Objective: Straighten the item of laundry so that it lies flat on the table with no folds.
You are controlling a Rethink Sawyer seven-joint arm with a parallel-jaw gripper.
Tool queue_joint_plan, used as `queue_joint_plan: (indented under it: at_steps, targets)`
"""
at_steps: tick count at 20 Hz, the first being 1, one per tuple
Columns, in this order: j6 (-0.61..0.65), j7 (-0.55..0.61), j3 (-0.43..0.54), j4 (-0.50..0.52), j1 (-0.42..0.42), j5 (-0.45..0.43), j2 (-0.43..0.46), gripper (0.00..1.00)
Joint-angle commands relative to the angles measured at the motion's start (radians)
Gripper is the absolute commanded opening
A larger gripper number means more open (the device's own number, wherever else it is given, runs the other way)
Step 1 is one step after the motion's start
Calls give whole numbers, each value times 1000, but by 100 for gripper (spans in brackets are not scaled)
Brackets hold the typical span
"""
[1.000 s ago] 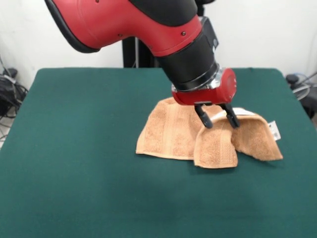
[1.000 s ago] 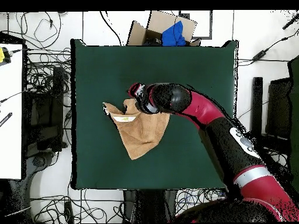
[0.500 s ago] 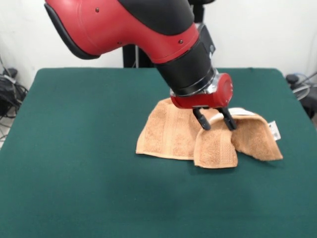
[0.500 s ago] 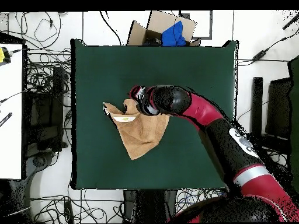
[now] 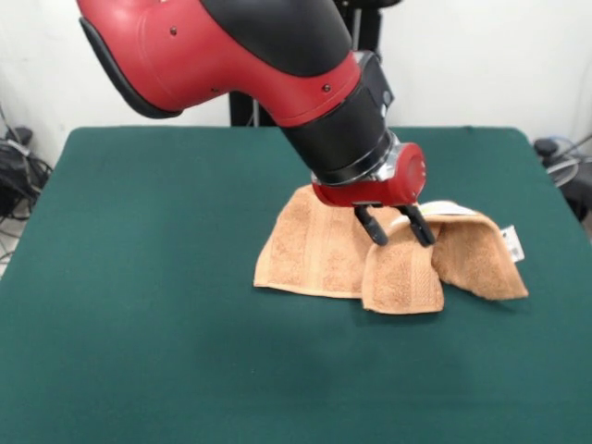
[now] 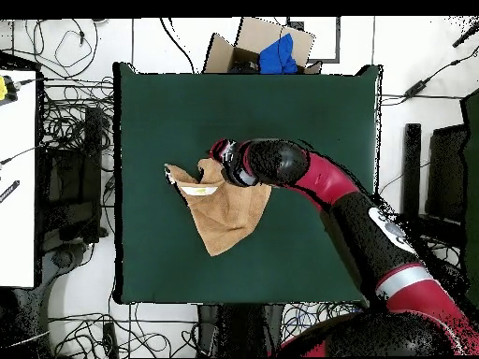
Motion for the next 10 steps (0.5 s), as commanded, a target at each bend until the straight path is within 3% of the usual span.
queue_joint_plan:
  at_steps: [1, 10]
  targets:
    - [39, -93, -11, 26, -4, -80, 35, 100]
    - [32, -79, -34, -12, 18, -86, 49, 100]
